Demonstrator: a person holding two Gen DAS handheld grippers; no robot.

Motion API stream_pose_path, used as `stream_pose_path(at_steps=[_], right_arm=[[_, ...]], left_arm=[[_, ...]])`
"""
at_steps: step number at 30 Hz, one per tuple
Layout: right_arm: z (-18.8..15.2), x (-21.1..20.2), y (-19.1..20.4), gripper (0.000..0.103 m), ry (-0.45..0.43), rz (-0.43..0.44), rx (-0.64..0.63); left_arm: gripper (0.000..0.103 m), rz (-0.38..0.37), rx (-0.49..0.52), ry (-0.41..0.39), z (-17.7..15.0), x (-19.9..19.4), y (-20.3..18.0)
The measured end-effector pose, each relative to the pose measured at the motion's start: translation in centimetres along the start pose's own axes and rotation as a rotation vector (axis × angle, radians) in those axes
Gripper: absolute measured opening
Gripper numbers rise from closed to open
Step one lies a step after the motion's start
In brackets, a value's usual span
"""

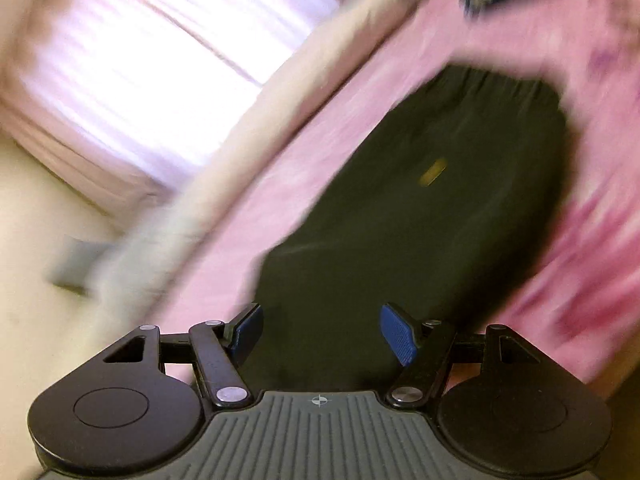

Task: Fold clothes

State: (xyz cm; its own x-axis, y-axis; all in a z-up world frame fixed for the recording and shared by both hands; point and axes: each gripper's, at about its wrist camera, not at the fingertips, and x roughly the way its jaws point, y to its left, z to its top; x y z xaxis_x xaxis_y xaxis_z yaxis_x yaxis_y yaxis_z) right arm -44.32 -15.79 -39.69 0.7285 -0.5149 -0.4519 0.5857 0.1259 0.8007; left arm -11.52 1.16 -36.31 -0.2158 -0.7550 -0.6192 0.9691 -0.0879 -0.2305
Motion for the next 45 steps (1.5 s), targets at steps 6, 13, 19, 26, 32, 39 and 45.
stream_pose_path(at_steps=[6,13,19,26,32,39,45], right_arm=[[-2.8,5.6,0.3,0.068,0.216,0.118,0.276],[-4.5,7.2,1.5,0.048,0.244,-0.089,0.265],[-4.5,9.1,1.5,0.048,0.210,-0.071,0.273],[-6.4,7.7,7.7,0.009,0.033,-0.009,-0.195],[-7.7,6.3,5.3,0.009,-0.004,-0.170,-0.215],[-7.9,6.7,5.3,0.009,0.009,-0.191,-0.247],[-7.5,7.2,5.3,0.014,0.062,-0.220,-0.282]], left_arm=[[0.022,0.050,-0.234,-0.047,-1.4,-4.2,5.7],[0.022,0.118,-0.358,-0.064,-2.7,-6.4,10.5],[0.022,0.084,-0.416,-0.076,-3.3,-6.6,11.9],[0.022,0.066,-0.456,-0.117,-3.3,-7.3,12.7],[0.020,0.075,-0.429,-0.105,-2.8,-6.6,12.6],[0.017,0.084,-0.389,-0.081,-2.4,-5.3,12.2],[0.016,0.116,-0.338,-0.068,-1.3,-4.9,12.6]])
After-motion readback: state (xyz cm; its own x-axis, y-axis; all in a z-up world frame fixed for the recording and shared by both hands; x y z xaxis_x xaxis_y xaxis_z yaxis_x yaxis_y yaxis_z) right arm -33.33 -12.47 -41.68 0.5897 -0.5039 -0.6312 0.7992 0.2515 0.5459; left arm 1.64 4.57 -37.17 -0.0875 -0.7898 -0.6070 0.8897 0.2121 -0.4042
